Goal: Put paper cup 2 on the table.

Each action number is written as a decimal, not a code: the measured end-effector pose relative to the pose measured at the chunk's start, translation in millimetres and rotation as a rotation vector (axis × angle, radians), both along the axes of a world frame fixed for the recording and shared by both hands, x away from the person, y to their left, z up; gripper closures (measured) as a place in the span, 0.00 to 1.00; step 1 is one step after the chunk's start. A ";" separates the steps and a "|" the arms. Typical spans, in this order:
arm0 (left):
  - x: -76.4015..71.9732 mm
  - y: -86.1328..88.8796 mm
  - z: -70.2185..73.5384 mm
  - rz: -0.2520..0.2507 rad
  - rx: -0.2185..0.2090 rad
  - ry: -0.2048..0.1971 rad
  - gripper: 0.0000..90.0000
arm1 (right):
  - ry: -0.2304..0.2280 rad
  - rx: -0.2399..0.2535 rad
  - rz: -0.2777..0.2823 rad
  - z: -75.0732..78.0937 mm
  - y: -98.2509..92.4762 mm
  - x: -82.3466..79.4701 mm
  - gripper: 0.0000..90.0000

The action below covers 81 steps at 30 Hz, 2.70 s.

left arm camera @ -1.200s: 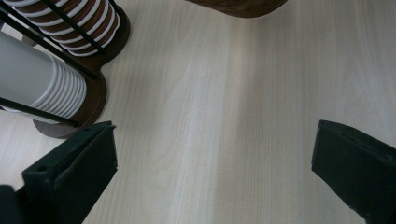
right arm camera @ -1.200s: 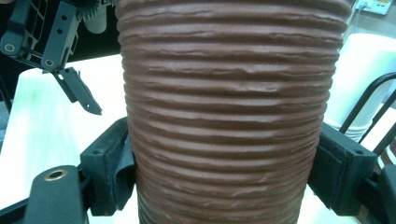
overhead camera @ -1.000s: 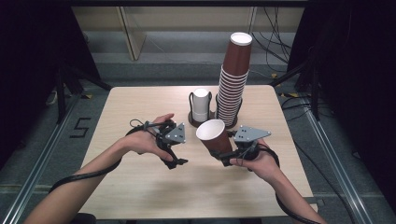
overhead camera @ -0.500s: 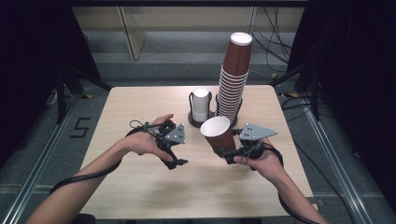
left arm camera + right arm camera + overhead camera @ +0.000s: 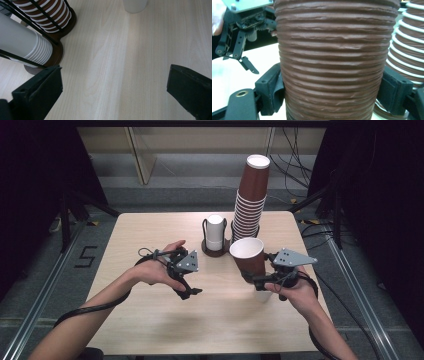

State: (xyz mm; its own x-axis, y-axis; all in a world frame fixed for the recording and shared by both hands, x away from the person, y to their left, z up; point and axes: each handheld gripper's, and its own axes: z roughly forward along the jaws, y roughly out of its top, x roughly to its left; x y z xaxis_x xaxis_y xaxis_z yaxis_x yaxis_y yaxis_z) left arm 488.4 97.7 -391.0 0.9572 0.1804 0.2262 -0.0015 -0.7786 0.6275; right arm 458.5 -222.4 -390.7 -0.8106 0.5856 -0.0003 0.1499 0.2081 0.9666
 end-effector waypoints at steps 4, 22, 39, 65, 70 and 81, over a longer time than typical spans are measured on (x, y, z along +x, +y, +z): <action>-0.7 4.2 -2.7 0.014 -0.012 -0.004 0.00 | -0.009 0.009 -0.034 3.9 -11.1 -2.1 0.22; -3.9 9.0 -14.0 0.070 -0.054 0.007 0.00 | 0.064 0.020 -0.368 -23.2 -111.4 -4.7 0.22; -2.6 9.7 -17.1 0.059 -0.025 0.012 0.00 | 0.248 -0.137 -0.419 -84.7 -108.8 13.1 0.22; -1.6 4.2 -17.3 0.058 -0.038 0.015 0.00 | 0.213 -0.162 -0.439 -94.5 -105.8 11.8 0.21; -1.4 4.1 -17.1 0.049 -0.026 0.007 0.00 | 0.262 -0.130 -0.463 -95.1 -104.2 6.7 0.21; 0.0 3.7 -16.8 0.044 -0.023 0.007 0.00 | 0.195 -0.157 -0.454 -96.6 -109.0 5.8 0.20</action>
State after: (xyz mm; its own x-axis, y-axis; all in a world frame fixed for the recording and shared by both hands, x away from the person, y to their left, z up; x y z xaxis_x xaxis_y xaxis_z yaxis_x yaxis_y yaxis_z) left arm 488.3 101.4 -407.8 0.9497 0.2278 0.2150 0.0371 -0.7633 0.6449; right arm 464.3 -331.4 -487.4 -0.4682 0.8836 0.0097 0.4333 0.2200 0.8740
